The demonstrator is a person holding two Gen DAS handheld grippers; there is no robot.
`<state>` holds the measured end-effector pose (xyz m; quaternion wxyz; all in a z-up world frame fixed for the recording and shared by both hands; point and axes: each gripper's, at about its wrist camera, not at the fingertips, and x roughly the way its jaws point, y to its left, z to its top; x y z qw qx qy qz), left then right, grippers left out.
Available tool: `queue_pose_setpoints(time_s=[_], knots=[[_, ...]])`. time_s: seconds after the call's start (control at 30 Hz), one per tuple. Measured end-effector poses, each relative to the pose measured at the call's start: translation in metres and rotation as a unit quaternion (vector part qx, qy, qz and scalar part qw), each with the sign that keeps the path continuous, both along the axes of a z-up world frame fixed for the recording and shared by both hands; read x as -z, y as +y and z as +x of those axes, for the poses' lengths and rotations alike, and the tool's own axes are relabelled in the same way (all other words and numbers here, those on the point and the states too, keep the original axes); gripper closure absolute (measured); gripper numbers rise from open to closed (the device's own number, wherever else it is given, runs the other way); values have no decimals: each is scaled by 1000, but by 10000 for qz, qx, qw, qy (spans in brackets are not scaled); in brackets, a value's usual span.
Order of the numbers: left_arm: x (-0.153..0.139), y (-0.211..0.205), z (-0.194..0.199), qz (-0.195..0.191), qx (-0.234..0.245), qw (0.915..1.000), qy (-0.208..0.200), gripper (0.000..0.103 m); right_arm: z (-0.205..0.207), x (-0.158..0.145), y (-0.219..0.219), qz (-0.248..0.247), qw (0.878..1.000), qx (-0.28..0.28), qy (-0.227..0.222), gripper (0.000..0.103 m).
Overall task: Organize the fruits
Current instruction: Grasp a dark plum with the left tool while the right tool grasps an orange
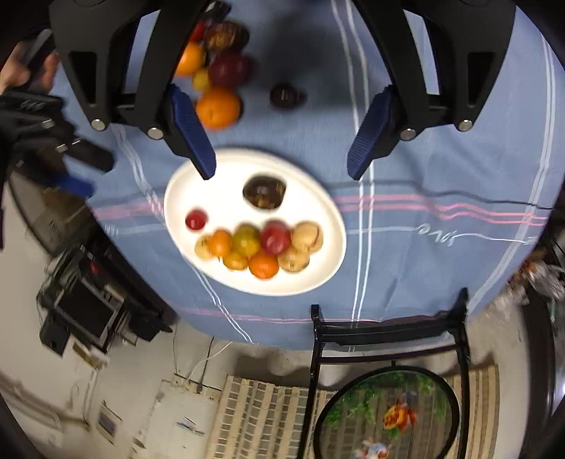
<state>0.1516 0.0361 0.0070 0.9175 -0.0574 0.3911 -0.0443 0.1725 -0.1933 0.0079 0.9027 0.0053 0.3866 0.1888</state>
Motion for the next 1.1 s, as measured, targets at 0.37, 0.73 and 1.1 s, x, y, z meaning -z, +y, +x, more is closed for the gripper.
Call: queue_pose_setpoints(time_s=[0.37, 0.73, 1.1], knots=[[32, -5, -68, 12, 227, 9990, 375, 21, -47, 10, 5, -99, 9998, 118, 143, 7], [46, 25, -91, -98, -58, 9989, 447, 21, -75, 55, 42, 363, 9958, -528, 660, 37], [44, 25, -102, -67, 118, 9992, 385, 21, -43, 91, 58, 370, 9925, -411, 1086, 56]])
